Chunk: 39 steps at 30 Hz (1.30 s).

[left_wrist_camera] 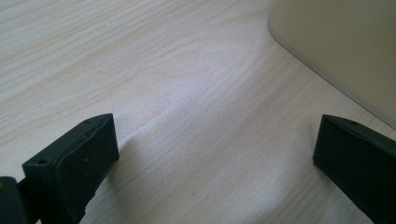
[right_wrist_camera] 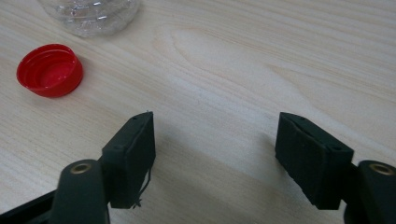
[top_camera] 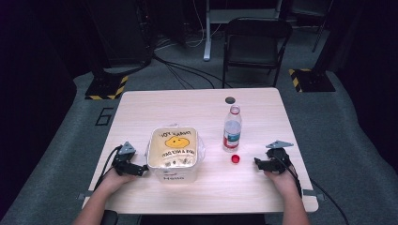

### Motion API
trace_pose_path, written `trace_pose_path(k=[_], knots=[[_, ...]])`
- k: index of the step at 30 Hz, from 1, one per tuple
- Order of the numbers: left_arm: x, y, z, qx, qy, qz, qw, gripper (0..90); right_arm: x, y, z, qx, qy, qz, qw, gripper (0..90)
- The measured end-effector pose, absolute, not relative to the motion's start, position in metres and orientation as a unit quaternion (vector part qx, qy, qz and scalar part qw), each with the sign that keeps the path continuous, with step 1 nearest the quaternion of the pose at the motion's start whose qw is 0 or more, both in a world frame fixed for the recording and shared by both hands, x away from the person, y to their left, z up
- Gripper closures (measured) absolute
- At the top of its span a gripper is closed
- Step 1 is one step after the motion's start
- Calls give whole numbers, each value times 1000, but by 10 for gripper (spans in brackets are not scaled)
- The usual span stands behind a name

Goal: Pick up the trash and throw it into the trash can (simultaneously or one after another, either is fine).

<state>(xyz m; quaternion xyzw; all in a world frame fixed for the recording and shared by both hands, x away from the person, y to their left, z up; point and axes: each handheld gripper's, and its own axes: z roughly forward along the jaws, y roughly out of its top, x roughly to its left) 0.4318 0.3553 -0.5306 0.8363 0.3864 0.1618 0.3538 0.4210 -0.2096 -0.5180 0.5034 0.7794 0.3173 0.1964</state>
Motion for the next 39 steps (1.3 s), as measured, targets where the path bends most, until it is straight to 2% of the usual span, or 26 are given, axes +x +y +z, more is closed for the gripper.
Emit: trace_pose_path(k=[3,13,24,39], knots=[[432,355,-531,837,386,161,353,0,420,-210,-516,503,780,320,189,335],[431,355,-531,838,385,161,353,0,419,-211,-499,496,768,350,205,365],[431,356,-531,838,383,162,353,0,409,-196,-485,478,769,369,209,277],[432,355,-531,837,383,160,356,1,406,-174,-475,457,772,391,205,218]])
